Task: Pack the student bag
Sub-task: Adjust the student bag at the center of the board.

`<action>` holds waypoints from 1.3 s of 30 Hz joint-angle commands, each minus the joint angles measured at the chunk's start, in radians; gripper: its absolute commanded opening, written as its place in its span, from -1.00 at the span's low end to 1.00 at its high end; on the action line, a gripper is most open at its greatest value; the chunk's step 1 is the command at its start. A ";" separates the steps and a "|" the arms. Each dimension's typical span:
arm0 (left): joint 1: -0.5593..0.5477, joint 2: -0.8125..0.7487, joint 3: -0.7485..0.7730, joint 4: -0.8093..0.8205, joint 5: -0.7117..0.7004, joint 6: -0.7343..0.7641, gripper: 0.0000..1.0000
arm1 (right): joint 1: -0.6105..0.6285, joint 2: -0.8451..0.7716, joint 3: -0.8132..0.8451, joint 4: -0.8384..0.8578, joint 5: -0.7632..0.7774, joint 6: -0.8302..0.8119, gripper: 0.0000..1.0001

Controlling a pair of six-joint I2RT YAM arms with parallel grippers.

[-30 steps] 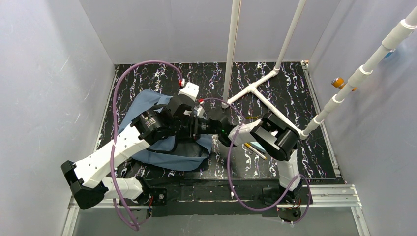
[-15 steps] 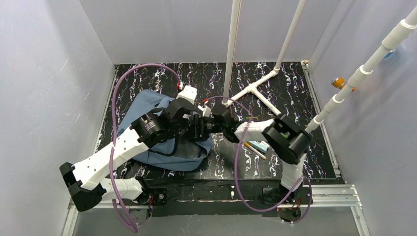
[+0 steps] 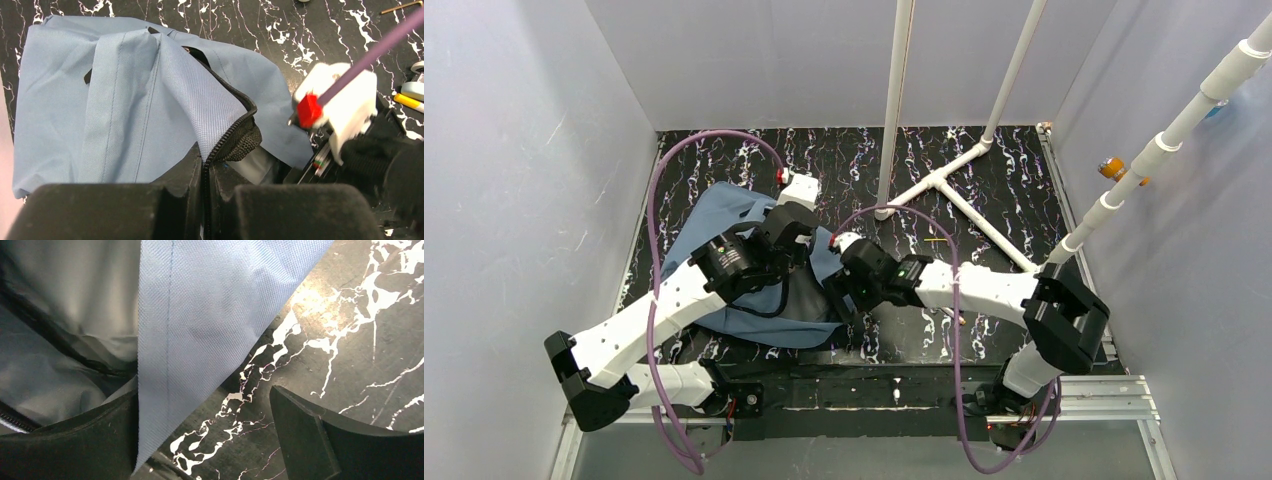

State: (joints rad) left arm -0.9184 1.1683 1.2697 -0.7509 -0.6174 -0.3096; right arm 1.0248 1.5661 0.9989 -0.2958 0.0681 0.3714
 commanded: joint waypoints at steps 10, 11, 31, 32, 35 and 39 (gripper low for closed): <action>-0.001 -0.090 -0.077 0.005 -0.024 -0.192 -0.75 | 0.109 0.109 0.137 0.123 0.614 -0.024 0.61; -0.001 -0.084 -0.078 0.005 -0.016 -0.193 -0.75 | 0.095 0.111 0.142 0.143 0.598 -0.019 0.45; 0.007 -0.025 -0.004 -0.024 0.106 -0.110 0.80 | -0.196 -0.101 -0.025 0.189 0.104 -0.007 0.52; 0.007 -0.063 -0.004 -0.032 0.059 -0.117 0.83 | -0.196 -0.132 -0.034 0.172 0.095 -0.016 0.59; 0.006 -0.178 -0.028 -0.042 -0.049 -0.155 0.90 | -0.193 -0.245 -0.070 0.151 0.049 -0.038 0.68; 0.007 -0.327 -0.072 -0.025 -0.173 -0.195 0.92 | -0.163 -0.366 -0.062 0.133 0.045 -0.061 0.74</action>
State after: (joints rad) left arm -0.9180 0.9863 1.2163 -0.7650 -0.6006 -0.4580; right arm 0.8352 1.3132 0.9310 -0.1444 0.1490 0.3634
